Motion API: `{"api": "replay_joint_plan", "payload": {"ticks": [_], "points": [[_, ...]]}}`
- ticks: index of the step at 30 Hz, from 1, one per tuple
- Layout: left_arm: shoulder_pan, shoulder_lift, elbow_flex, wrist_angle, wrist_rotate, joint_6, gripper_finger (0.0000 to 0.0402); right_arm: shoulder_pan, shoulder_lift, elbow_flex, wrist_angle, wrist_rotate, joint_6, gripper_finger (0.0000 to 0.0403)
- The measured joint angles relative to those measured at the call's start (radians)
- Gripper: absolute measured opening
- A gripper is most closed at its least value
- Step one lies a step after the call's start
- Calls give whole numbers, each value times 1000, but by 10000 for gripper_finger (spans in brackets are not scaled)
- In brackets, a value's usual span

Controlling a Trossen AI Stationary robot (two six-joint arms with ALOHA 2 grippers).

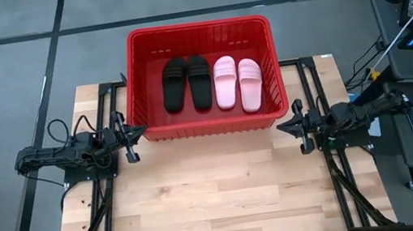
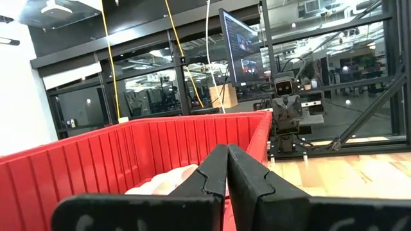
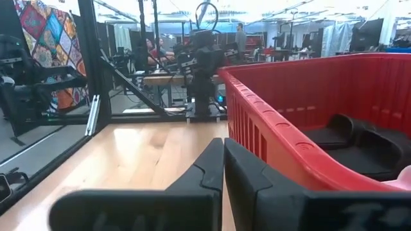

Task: Pick and place slides into bin
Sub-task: Return to Home Position

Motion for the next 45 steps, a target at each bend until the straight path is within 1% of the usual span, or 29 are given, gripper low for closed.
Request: {"api": "replay_joint_plan", "payload": {"ticks": [37, 45], "points": [[0, 0, 0, 0, 0, 0, 4, 0, 0, 0, 0, 0, 9, 17], [0, 0, 0, 0, 0, 0, 8, 0, 1, 0, 0, 0, 12, 17]]}}
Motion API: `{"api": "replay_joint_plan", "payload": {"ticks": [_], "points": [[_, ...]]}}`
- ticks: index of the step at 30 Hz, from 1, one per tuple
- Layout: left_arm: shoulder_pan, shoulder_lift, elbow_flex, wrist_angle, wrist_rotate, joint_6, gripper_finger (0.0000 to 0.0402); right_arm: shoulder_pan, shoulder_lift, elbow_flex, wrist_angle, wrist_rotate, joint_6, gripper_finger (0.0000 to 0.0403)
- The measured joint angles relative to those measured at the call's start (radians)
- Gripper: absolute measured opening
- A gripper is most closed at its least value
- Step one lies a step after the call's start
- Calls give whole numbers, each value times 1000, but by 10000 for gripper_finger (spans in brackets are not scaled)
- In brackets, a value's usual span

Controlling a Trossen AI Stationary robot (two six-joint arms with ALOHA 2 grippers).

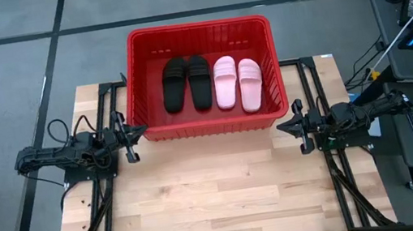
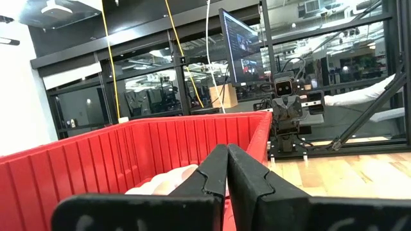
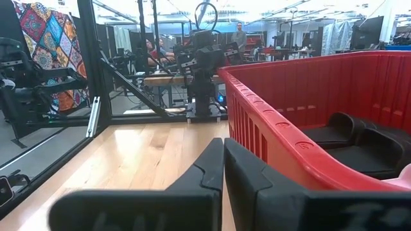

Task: Pick and place slides into bin
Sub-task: Return to Home Position

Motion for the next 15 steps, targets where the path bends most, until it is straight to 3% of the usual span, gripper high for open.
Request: {"api": "replay_joint_plan", "payload": {"ticks": [15], "points": [[0, 0, 0, 0, 0, 0, 8, 0, 0, 0, 0, 0, -1, 17]]}}
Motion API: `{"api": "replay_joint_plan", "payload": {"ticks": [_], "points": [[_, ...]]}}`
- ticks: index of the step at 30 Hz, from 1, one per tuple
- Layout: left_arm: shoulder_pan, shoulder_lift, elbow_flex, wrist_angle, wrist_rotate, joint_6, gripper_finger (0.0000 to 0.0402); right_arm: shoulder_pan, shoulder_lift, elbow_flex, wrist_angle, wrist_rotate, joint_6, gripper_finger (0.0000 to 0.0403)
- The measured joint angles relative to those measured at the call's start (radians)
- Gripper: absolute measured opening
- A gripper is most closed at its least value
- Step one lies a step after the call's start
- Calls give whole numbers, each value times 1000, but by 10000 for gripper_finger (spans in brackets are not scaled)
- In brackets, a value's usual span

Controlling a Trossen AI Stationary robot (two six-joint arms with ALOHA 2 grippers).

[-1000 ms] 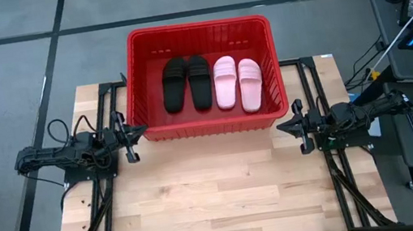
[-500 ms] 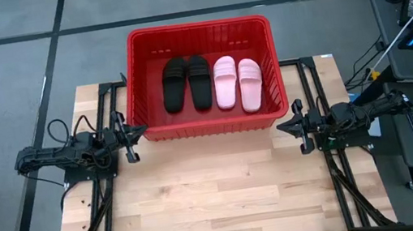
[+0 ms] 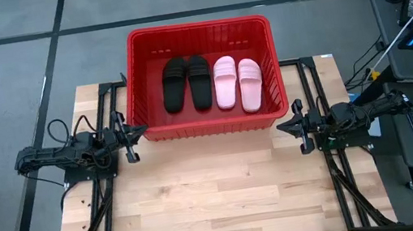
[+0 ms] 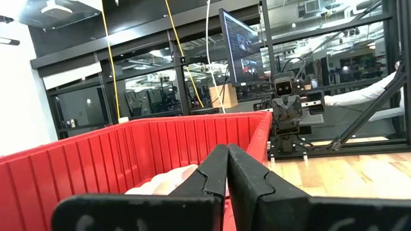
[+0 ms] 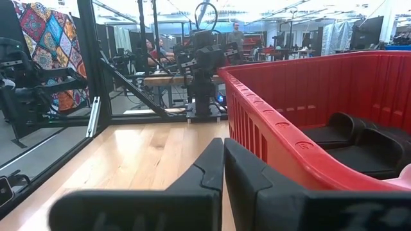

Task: Pick and place slides into bin
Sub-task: Return to Home Position

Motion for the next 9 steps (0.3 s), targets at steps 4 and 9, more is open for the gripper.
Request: {"api": "replay_joint_plan", "payload": {"ticks": [4, 9], "points": [[0, 0, 0, 0, 0, 0, 5, 0, 0, 0, 0, 0, -2, 17], [0, 0, 0, 0, 0, 0, 4, 0, 0, 0, 0, 0, -2, 17]]}}
